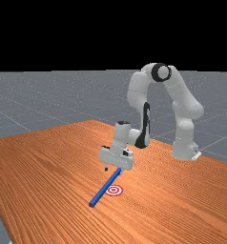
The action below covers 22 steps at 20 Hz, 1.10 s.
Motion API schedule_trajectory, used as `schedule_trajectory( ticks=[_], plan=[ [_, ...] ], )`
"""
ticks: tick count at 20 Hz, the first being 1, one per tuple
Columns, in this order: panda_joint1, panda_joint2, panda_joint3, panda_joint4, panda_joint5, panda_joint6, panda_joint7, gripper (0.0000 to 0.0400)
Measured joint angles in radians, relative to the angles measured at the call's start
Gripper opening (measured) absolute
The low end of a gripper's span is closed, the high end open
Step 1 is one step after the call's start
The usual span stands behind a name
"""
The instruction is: Pull the pivot to the target area
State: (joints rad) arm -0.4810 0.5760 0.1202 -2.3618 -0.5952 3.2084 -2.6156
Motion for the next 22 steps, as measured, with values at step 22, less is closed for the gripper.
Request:
schedule_trajectory(
  ticks=[22],
  plan=[
    [0.165, -0.025, -0.024, -0.025, -0.005, -0.027, 0.074, 0.0397]
  ],
)
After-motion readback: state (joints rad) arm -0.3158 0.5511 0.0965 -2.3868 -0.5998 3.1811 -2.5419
